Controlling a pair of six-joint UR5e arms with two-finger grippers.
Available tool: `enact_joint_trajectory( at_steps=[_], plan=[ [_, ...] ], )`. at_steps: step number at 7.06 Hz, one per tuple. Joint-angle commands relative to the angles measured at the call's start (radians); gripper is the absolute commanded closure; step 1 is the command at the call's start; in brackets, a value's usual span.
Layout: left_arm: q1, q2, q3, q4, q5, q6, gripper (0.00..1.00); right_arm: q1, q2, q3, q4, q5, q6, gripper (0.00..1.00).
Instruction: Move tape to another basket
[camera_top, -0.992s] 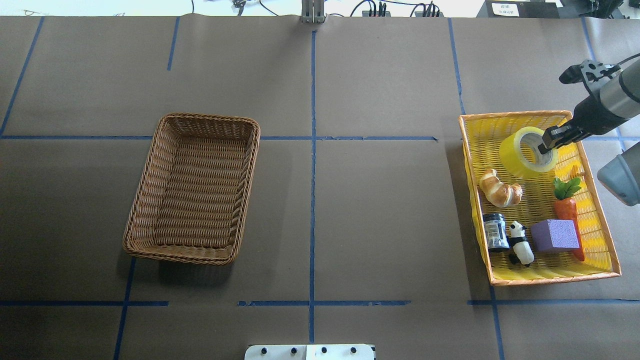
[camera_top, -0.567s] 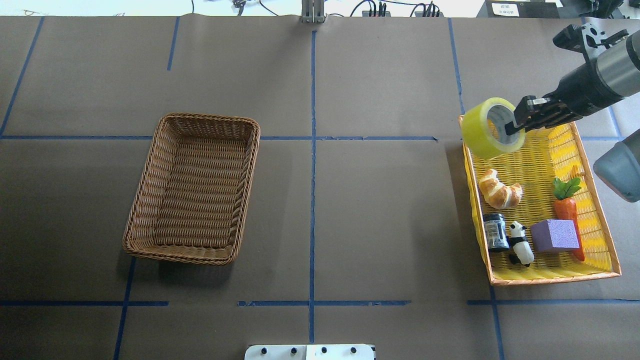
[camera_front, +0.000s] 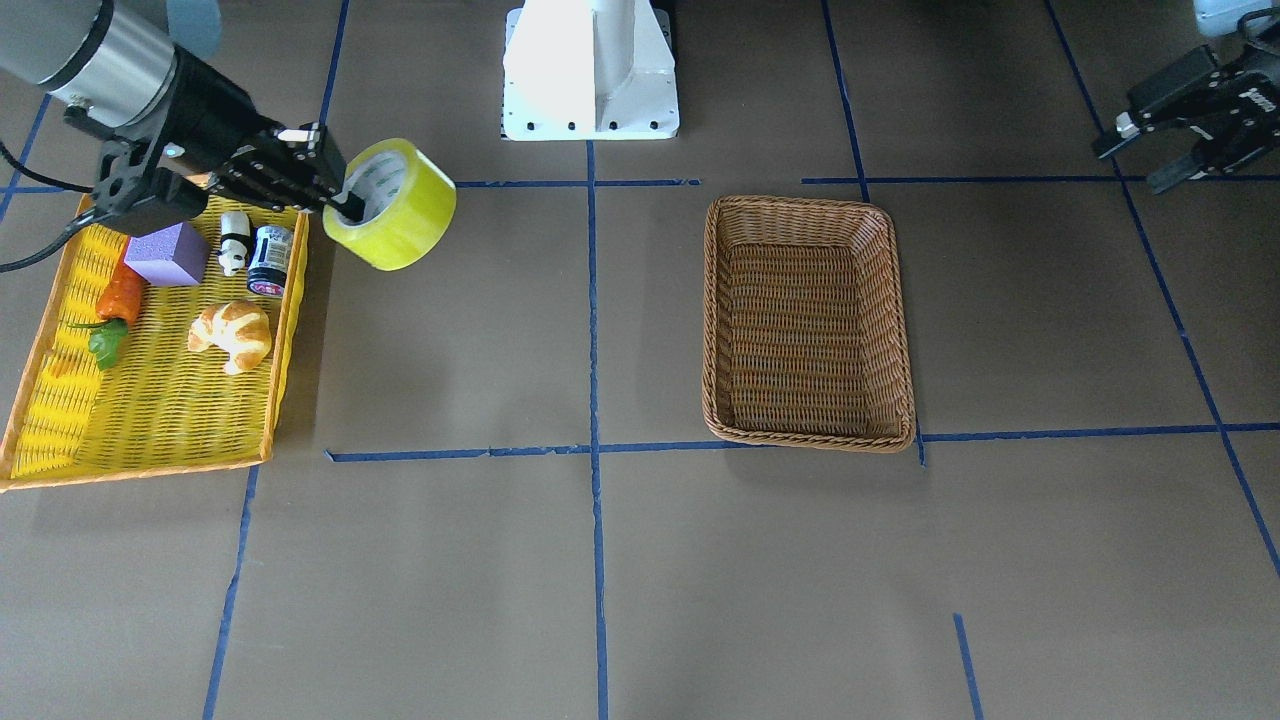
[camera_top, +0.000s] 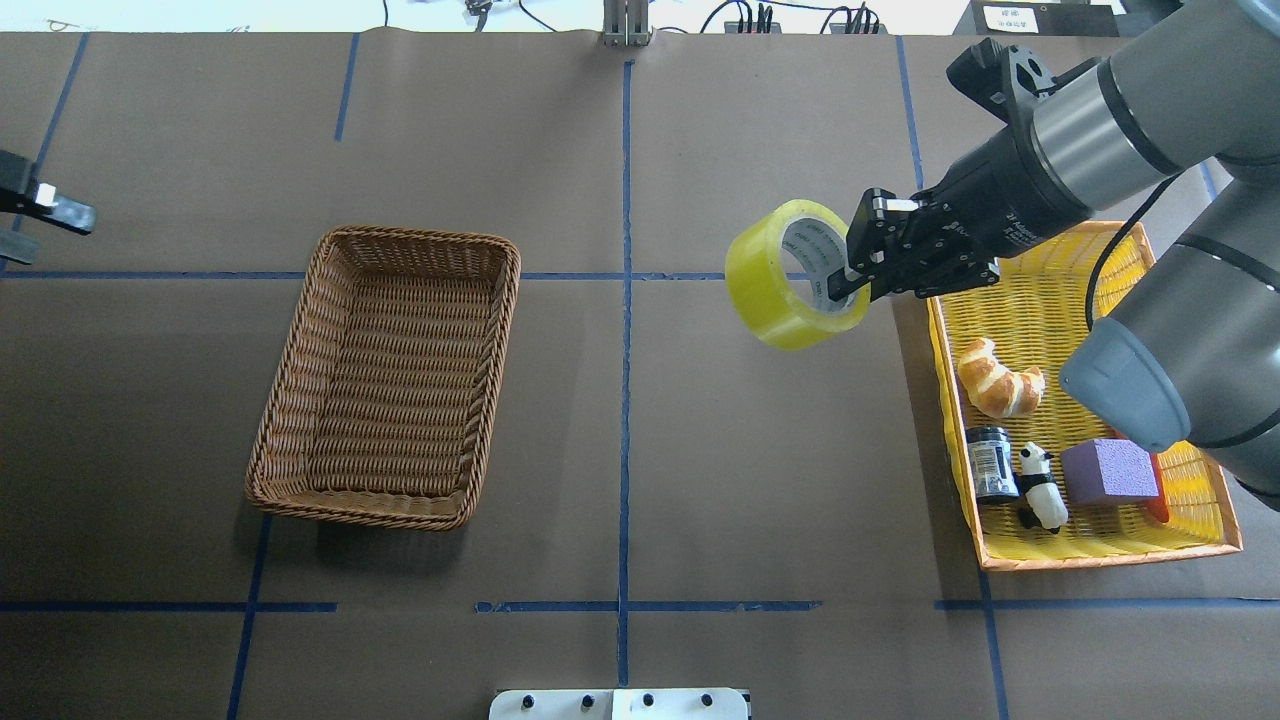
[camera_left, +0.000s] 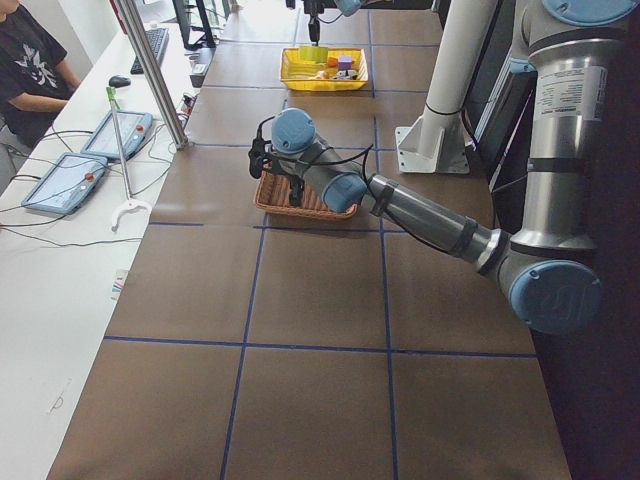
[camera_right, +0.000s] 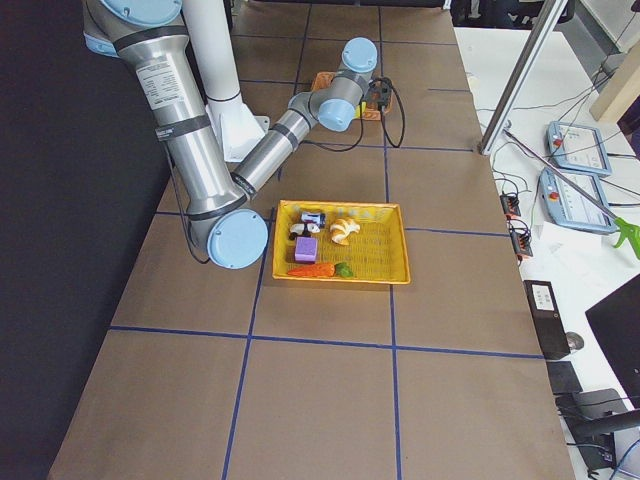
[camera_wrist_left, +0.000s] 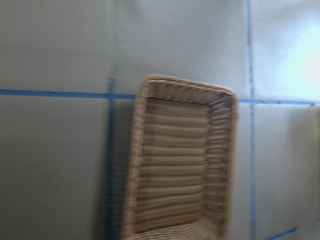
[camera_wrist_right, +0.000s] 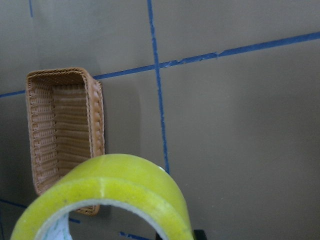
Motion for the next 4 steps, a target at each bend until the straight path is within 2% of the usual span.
enact_joint_trajectory(
  at_steps=[1,2,3,4],
  plan=[
    [0.217,-0.184,0.001,-0.193,0.193,-0.446,0.00,-0.014,0.019,0.040,0.049,0.033,0.047,1.00],
    [0.326,-0.229,0.003,-0.302,0.285,-0.610,0.00,-0.021,0.019,0.017,0.223,0.032,0.211,1.00],
    [0.380,-0.238,0.001,-0.425,0.380,-0.729,0.00,-0.024,0.018,-0.036,0.446,0.028,0.371,1.00],
    [0.411,-0.238,0.017,-0.572,0.417,-0.785,0.00,-0.024,0.018,-0.091,0.637,0.014,0.501,1.00]
  ],
)
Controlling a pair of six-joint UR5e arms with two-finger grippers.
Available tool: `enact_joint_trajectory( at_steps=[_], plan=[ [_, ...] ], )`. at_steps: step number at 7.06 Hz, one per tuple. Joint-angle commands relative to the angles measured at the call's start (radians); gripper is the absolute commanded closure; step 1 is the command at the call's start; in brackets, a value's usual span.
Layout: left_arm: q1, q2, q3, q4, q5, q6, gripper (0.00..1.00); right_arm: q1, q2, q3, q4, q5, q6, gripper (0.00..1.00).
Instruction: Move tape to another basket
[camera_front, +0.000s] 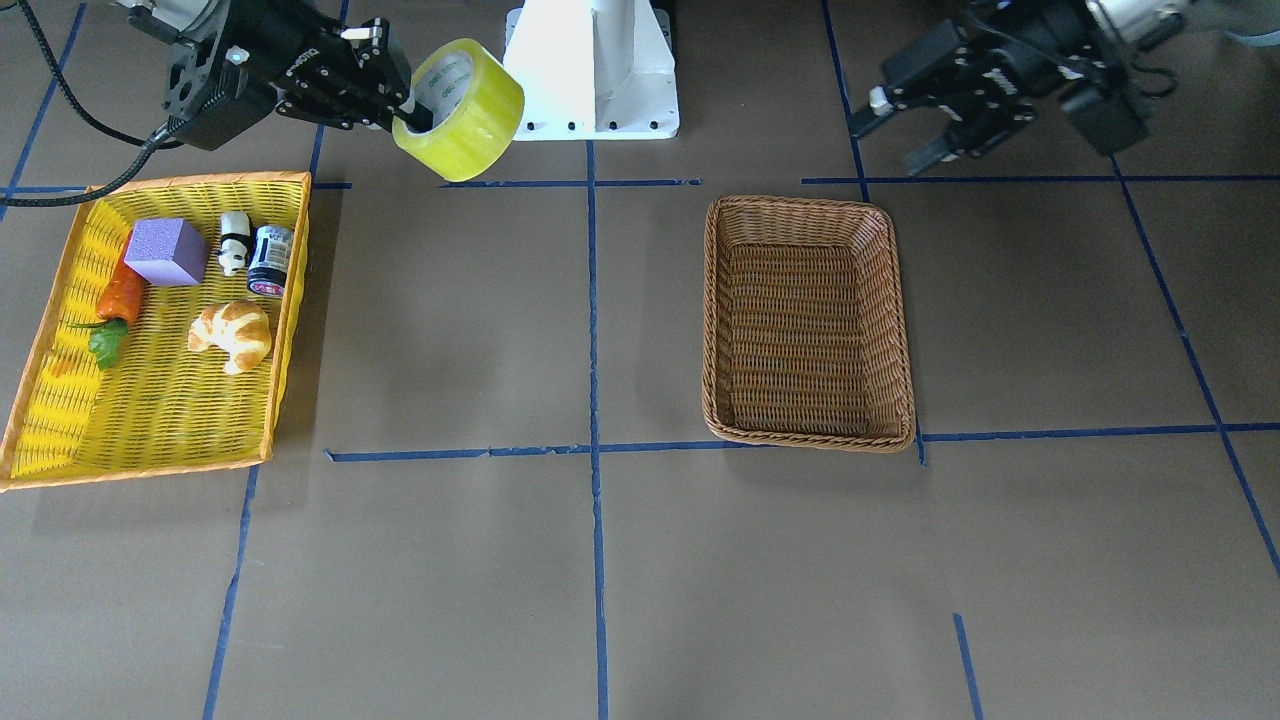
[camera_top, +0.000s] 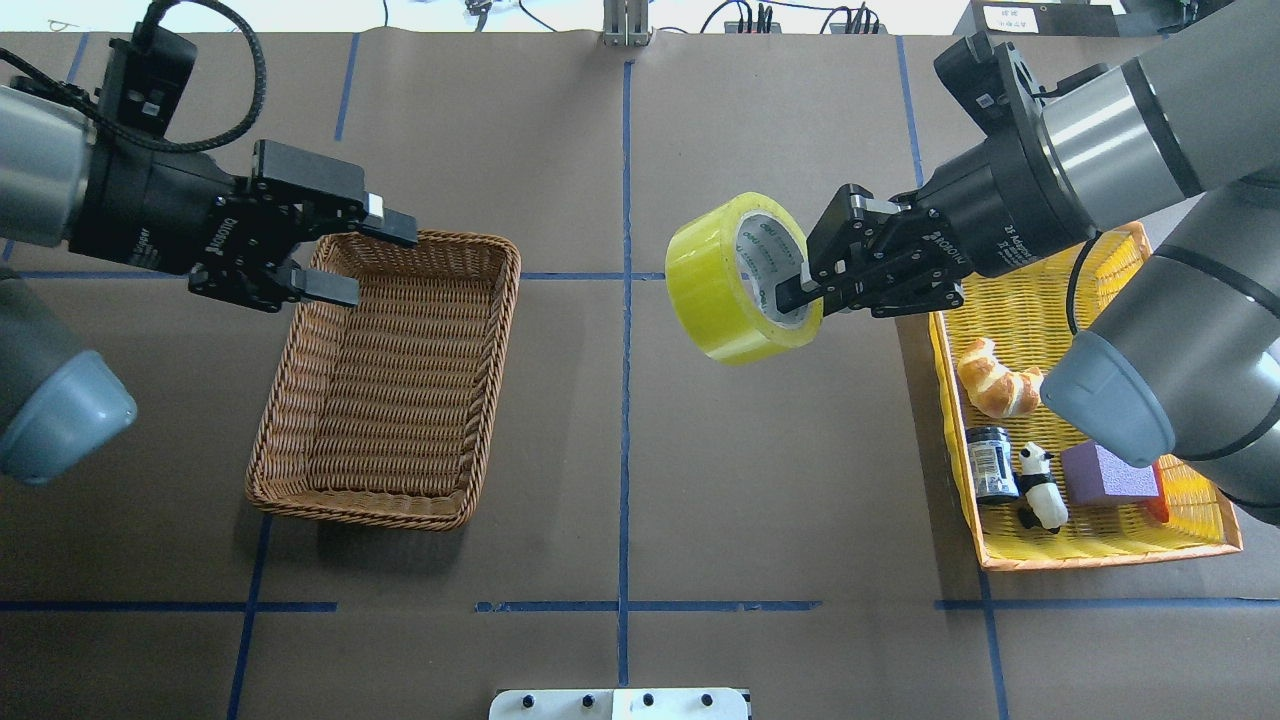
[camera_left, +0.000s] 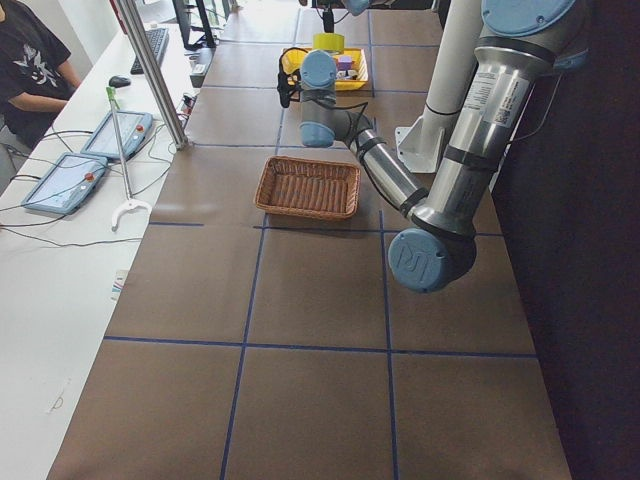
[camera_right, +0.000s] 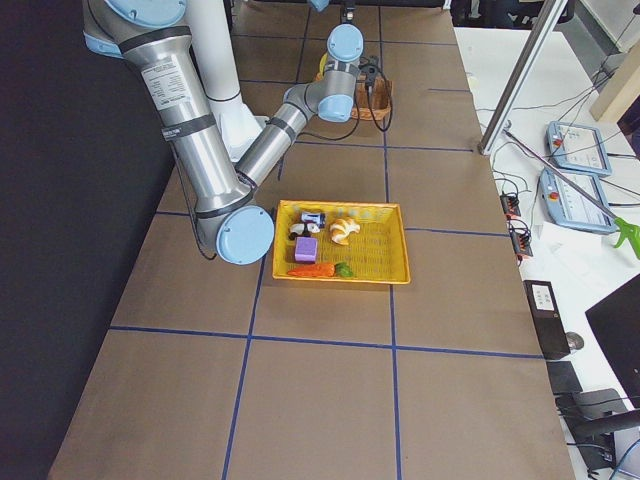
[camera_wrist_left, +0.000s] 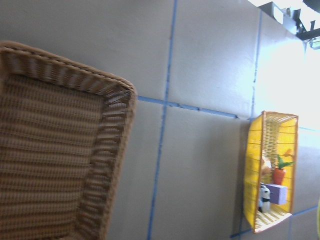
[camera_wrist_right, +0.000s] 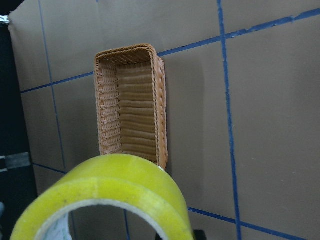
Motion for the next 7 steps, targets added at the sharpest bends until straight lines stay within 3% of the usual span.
enact_joint_trajectory(
  at_steps=[1,3,5,7],
  plan=[
    [0.092,-0.048,0.006,-0.234,0.145,-0.198,0.00,-0.016,0.000,-0.080,0.362,-0.056,0.276,1.00],
    [0.289,-0.090,-0.007,-0.402,0.432,-0.306,0.00,-0.107,-0.001,-0.089,0.580,-0.183,0.460,1.00],
    [0.324,-0.125,0.000,-0.463,0.481,-0.300,0.00,-0.141,-0.032,-0.103,0.830,-0.198,0.618,1.00],
    [0.324,-0.132,0.008,-0.507,0.526,-0.299,0.00,-0.161,-0.046,-0.111,0.935,-0.198,0.663,1.00]
  ],
)
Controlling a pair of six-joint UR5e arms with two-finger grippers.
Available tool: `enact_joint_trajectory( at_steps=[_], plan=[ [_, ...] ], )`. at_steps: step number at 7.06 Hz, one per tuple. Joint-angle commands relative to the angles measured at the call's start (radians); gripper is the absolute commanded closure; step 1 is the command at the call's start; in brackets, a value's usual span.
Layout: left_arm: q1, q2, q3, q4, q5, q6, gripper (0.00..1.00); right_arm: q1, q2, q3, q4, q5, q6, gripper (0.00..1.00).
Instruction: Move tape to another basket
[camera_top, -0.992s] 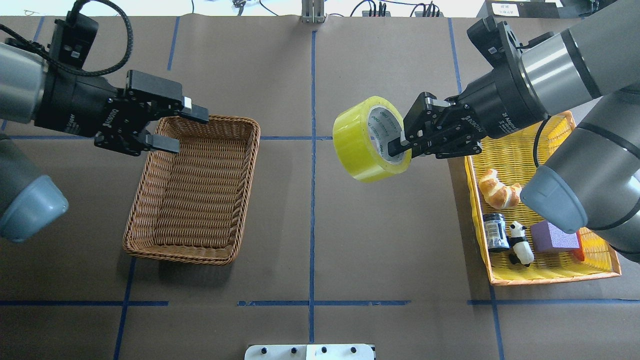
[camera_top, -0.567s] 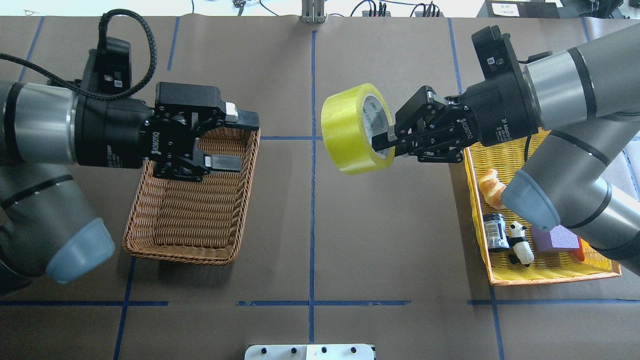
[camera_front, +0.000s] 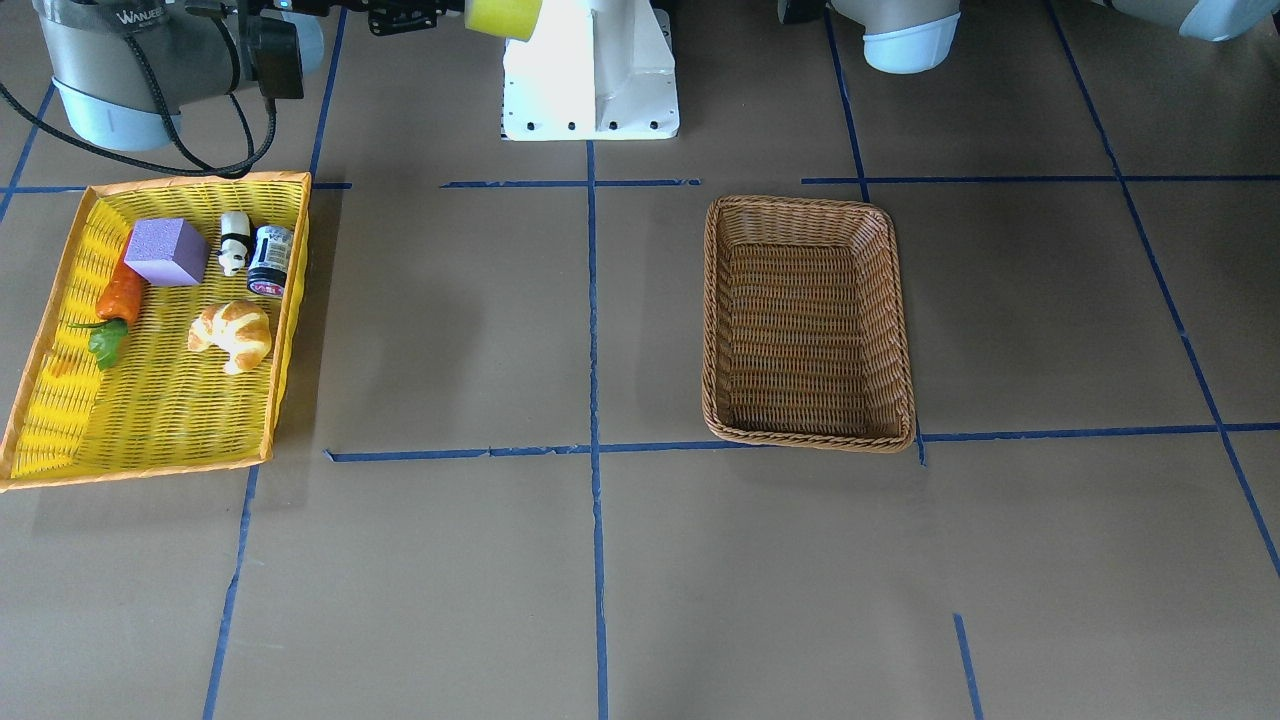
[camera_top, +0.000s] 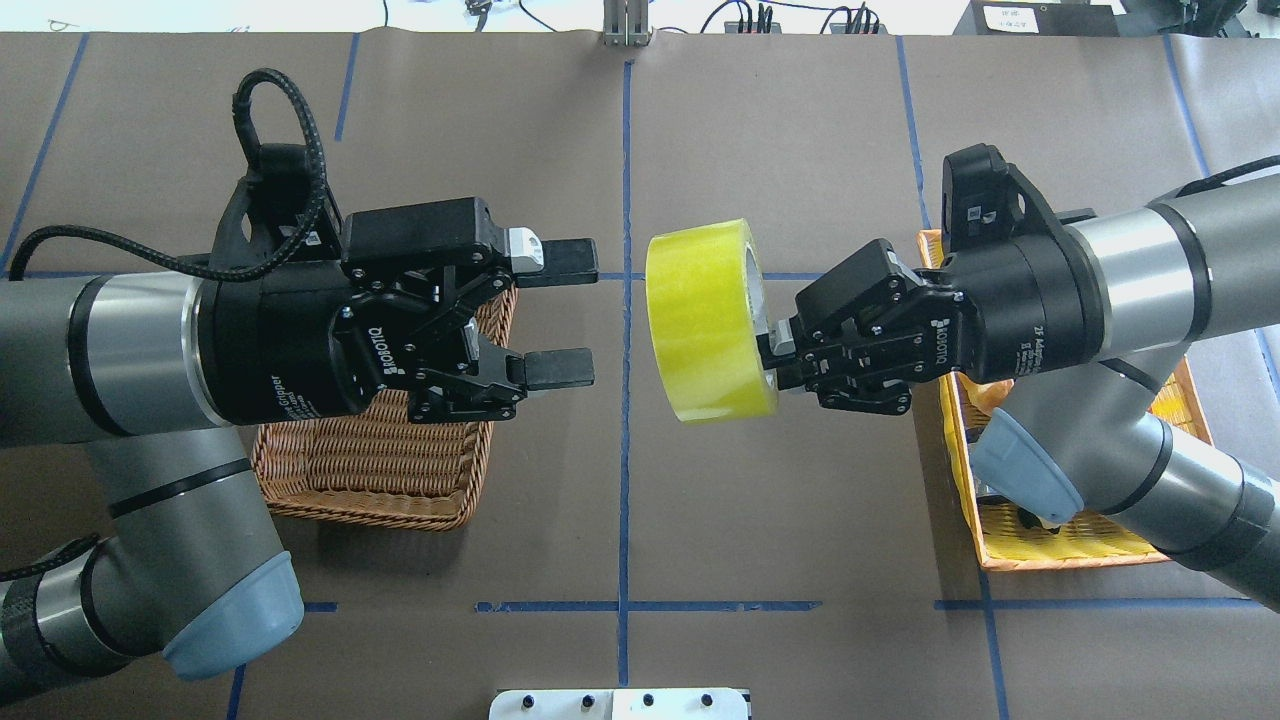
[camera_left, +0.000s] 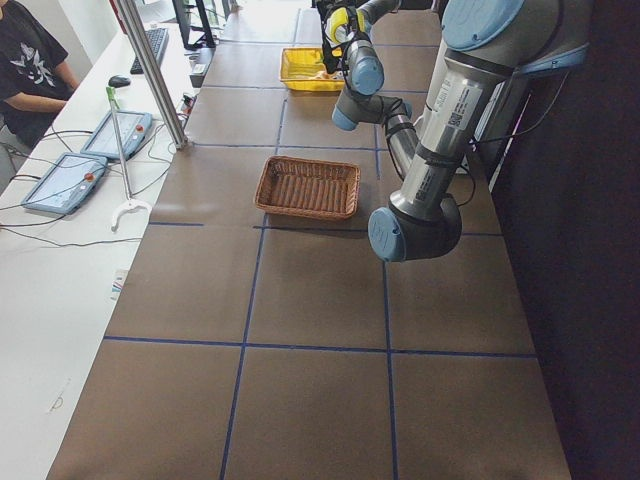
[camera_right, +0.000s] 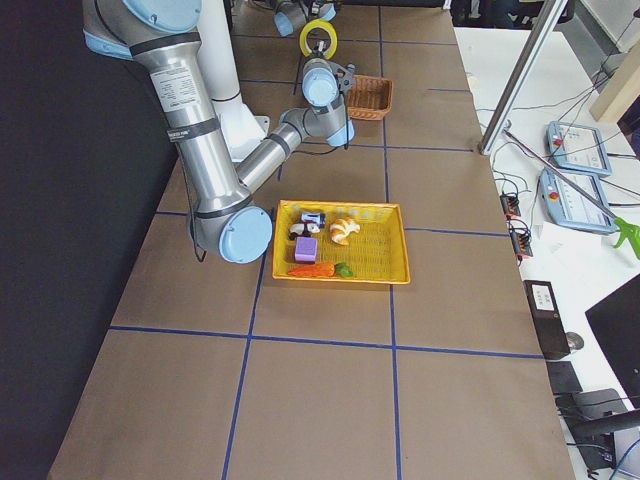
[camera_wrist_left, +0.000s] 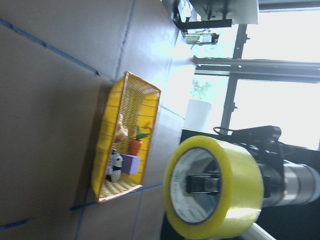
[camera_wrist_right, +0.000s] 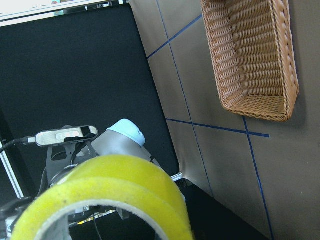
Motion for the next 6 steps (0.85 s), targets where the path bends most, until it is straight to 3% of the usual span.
enact_joint_trajectory(
  at_steps=[1,6],
  plan=[
    [0.005,-0.009,0.005,-0.030,0.029,0.000,0.00,-0.032,-0.012,-0.003,0.064,0.000,0.029,0.99],
    [0.077,-0.046,0.013,-0.045,0.101,0.002,0.00,-0.073,-0.011,-0.003,0.104,-0.055,0.037,0.98]
  ],
)
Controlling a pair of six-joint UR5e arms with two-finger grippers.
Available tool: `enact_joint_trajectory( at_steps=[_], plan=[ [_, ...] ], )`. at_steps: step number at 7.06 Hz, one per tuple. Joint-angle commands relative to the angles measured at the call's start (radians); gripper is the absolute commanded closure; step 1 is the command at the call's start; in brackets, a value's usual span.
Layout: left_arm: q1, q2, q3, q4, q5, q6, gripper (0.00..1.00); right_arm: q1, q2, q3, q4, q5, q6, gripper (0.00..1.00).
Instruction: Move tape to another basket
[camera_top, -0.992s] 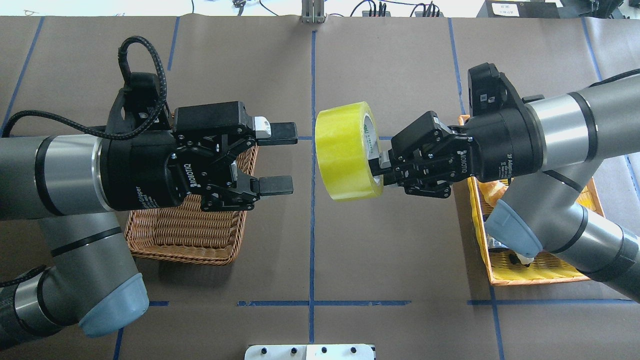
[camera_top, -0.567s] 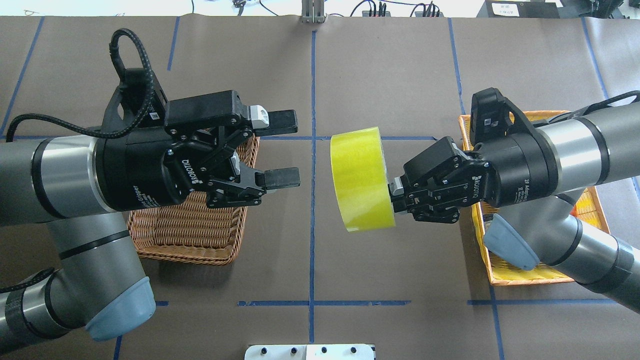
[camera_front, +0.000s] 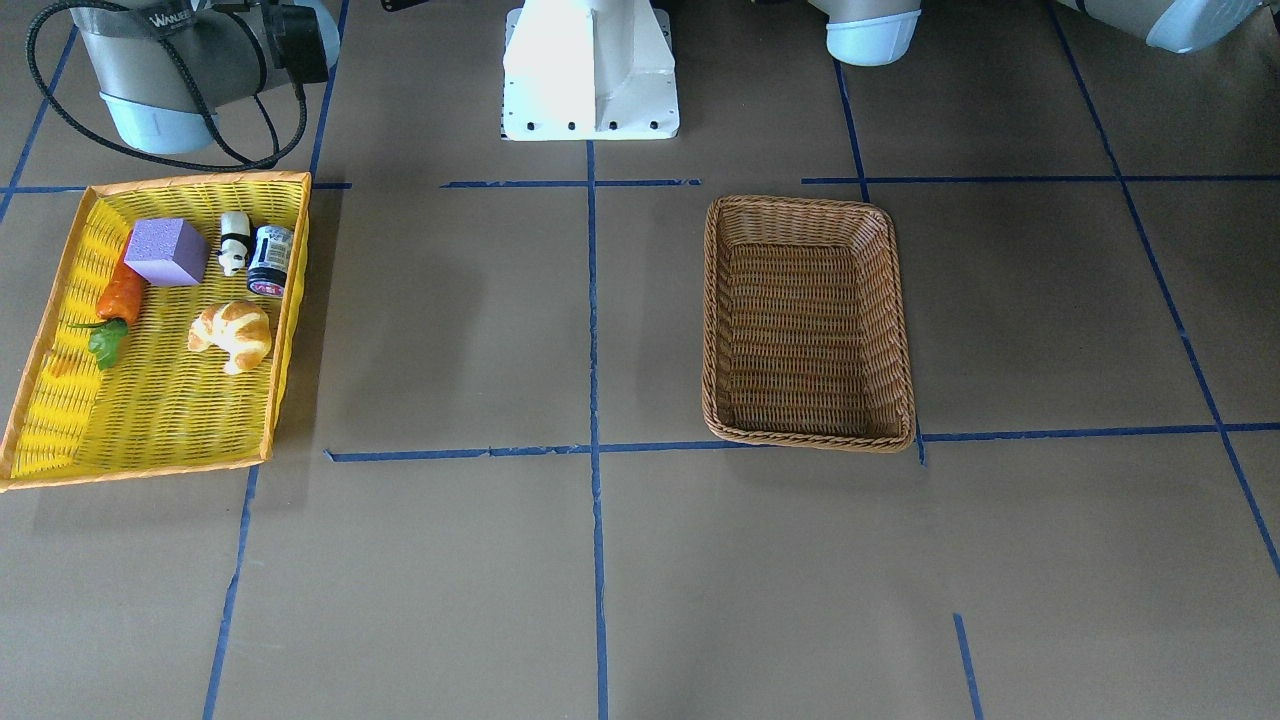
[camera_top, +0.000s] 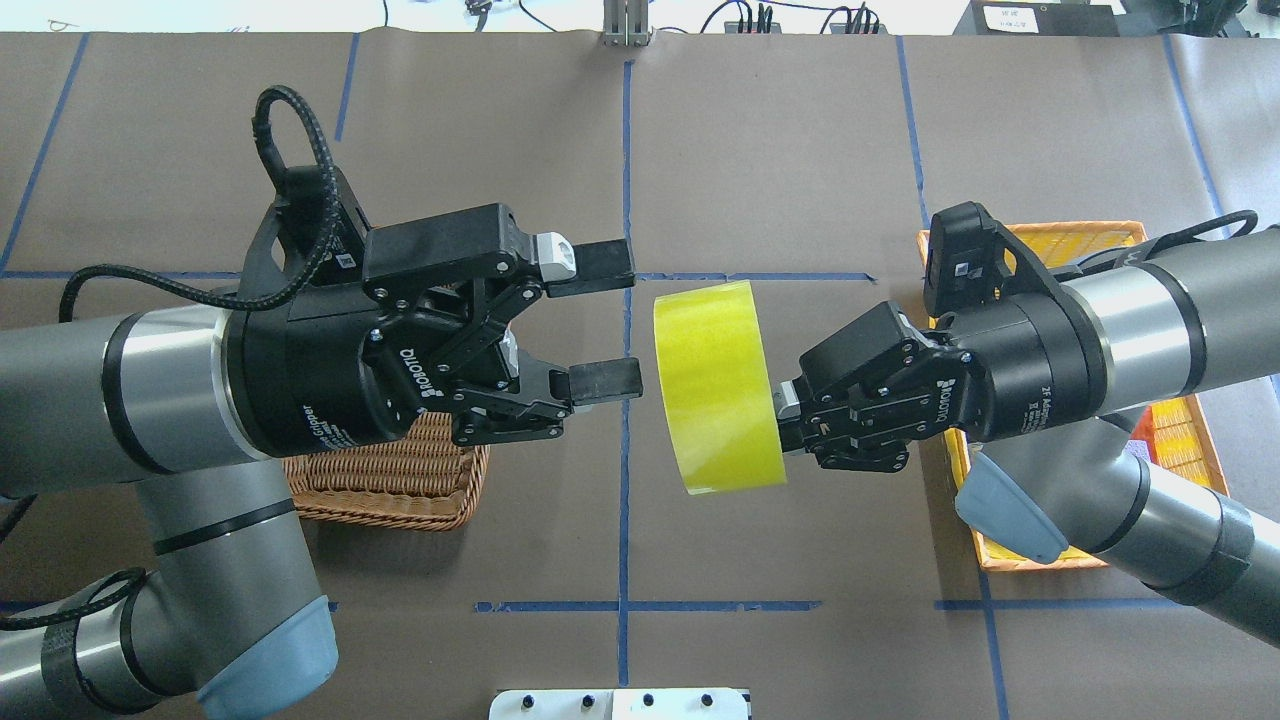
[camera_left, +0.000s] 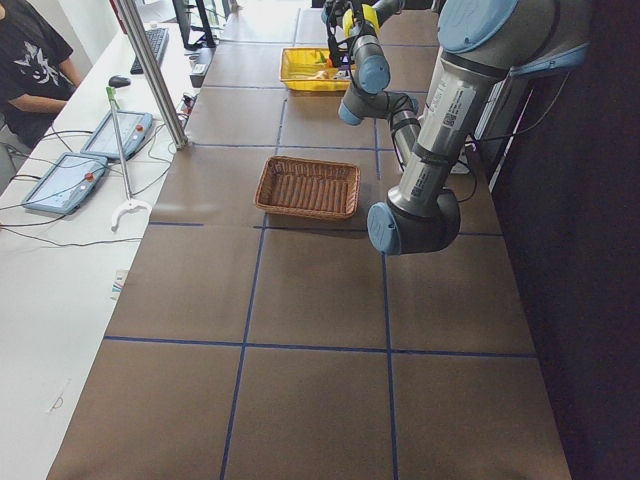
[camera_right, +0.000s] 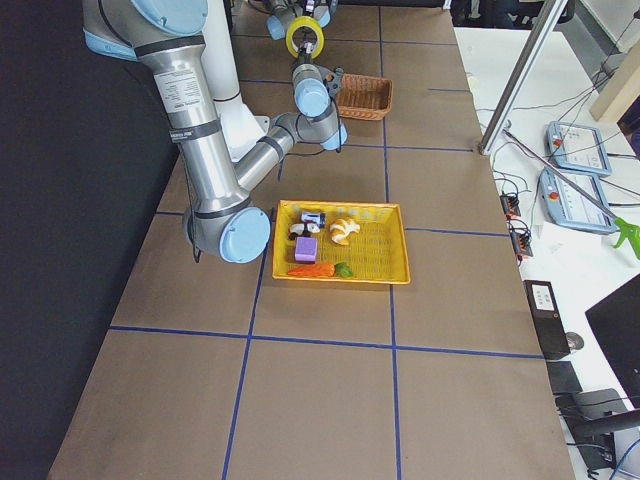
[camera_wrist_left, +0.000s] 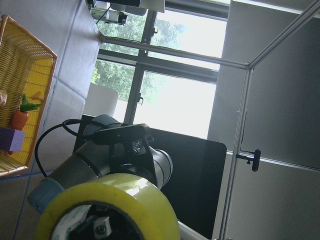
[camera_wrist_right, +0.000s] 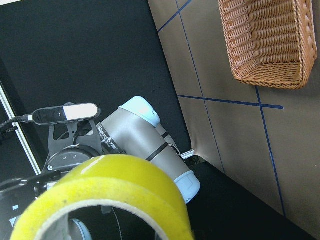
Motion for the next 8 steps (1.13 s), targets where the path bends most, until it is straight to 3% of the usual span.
enact_joint_trajectory(
  at_steps=[1,4,7,8],
  plan=[
    [0.012,-0.019,0.013,-0.002,0.019,0.000,0.00,-0.038,0.000,0.000,0.019,-0.050,0.000,0.98],
    [0.044,-0.025,0.013,-0.002,0.047,0.000,0.03,-0.048,-0.002,-0.006,0.028,-0.064,0.000,0.98],
    [0.047,-0.034,0.013,-0.002,0.053,0.000,0.29,-0.052,-0.003,-0.009,0.028,-0.064,0.000,0.96],
    [0.050,-0.034,0.013,0.000,0.053,-0.001,0.47,-0.054,-0.003,-0.009,0.028,-0.064,0.000,0.92]
  ],
)
